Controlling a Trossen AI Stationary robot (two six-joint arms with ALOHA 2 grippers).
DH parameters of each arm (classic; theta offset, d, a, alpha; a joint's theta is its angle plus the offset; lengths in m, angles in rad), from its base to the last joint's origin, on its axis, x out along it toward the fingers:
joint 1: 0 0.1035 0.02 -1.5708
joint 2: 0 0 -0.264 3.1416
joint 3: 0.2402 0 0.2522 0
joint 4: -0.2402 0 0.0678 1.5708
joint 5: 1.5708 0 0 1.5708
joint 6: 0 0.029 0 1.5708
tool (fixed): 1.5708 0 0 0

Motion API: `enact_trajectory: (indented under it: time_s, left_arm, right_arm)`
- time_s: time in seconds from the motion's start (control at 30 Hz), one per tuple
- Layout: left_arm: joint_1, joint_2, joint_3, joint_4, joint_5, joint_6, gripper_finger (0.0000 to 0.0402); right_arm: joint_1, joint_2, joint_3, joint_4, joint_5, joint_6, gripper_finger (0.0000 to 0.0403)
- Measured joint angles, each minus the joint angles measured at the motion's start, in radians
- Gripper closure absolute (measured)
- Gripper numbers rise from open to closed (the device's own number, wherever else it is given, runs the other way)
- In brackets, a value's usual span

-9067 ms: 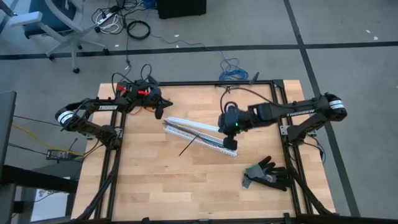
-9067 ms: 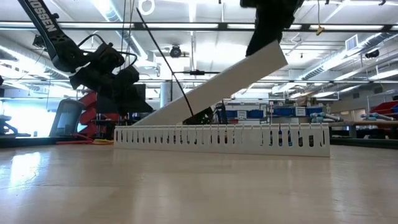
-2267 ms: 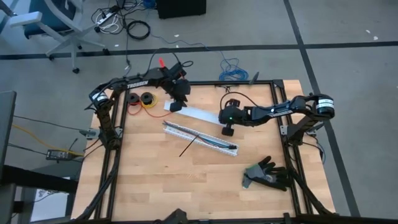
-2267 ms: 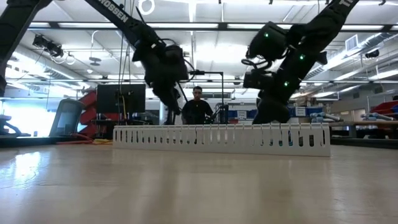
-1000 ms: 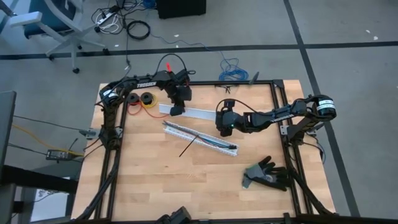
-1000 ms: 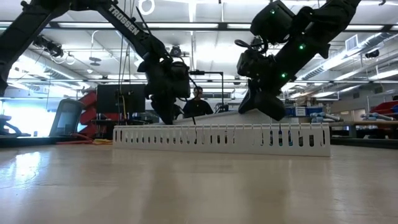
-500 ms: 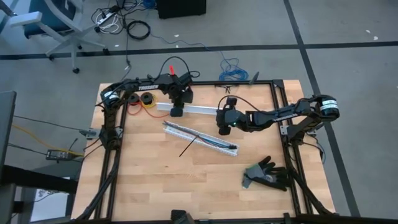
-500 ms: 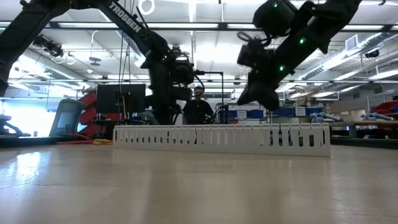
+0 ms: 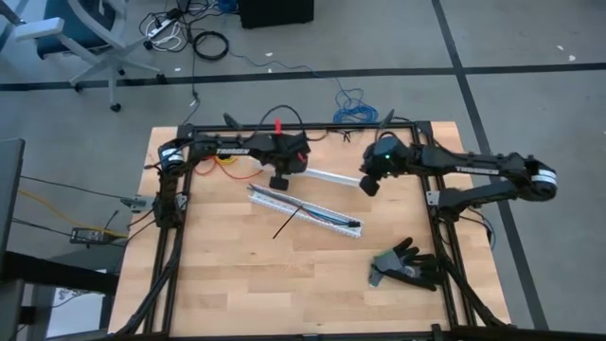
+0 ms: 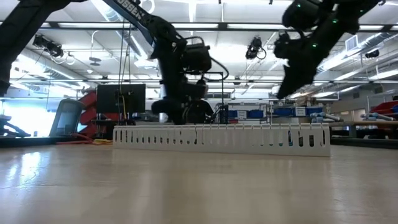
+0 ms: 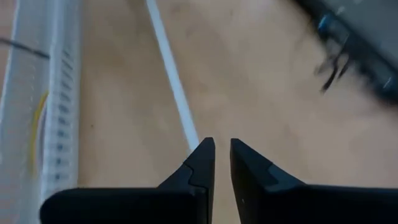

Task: Ziptie cables
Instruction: Close the white cable duct

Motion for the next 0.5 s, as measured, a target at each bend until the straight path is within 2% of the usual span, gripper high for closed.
enact_trajectory:
  time_s: [0.27,0.5]
  left_arm:
    - [-0.091,0.000,-0.001,0.066,-0.186,-0.055,0.0379]
    - [-0.166,0.000,-0.020,0.187,-0.344,-0.126,0.0379]
  right_arm:
    - [-0.043,-0.195,-0.231,-0.010,-0.113,0.154,0.0368]
    - [-0.021,-0.327,-0.431,0.126,-0.399,0.389,0.0368]
